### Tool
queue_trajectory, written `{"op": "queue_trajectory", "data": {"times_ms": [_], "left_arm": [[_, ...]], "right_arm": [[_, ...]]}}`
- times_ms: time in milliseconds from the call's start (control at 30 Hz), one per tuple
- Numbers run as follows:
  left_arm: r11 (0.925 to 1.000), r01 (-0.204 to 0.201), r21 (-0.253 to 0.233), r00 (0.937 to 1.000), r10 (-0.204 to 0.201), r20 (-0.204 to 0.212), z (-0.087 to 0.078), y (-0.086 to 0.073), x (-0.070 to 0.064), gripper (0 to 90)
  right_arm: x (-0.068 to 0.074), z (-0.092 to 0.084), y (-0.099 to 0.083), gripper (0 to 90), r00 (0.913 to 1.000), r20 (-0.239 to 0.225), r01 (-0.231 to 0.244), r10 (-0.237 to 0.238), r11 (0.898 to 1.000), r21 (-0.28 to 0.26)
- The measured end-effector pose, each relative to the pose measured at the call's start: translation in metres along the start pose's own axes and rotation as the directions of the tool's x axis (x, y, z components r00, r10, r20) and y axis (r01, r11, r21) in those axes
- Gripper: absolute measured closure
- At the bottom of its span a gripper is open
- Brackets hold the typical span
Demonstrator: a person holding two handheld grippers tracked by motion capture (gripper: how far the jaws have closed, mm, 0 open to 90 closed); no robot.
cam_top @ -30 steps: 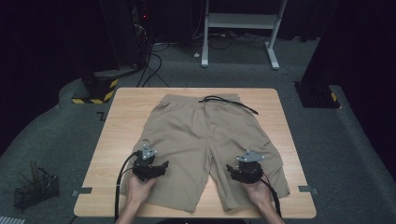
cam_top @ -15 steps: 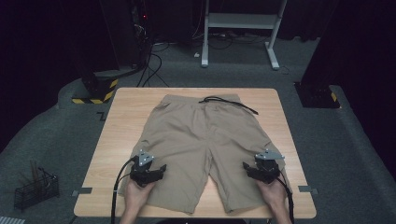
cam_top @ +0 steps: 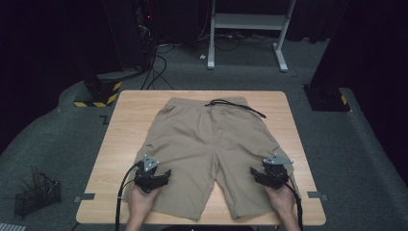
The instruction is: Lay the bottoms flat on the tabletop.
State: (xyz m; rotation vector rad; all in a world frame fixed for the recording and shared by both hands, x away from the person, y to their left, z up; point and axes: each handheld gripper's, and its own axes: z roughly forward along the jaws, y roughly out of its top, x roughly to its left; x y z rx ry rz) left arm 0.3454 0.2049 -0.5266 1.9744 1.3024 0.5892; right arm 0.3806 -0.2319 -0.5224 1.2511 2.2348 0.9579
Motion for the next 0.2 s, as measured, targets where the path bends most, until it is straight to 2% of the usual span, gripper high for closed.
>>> {"op": "queue_trajectory", "data": {"times_ms": [200], "left_arm": [[1.0,0.0,0.0,1.0,0.0,0.0,0.0,0.0,0.0,32.2]], "right_arm": [[0.0001,0.0,0.0,38.8,1.0,0.0,-0.001,0.001,1.0,0.0]]}}
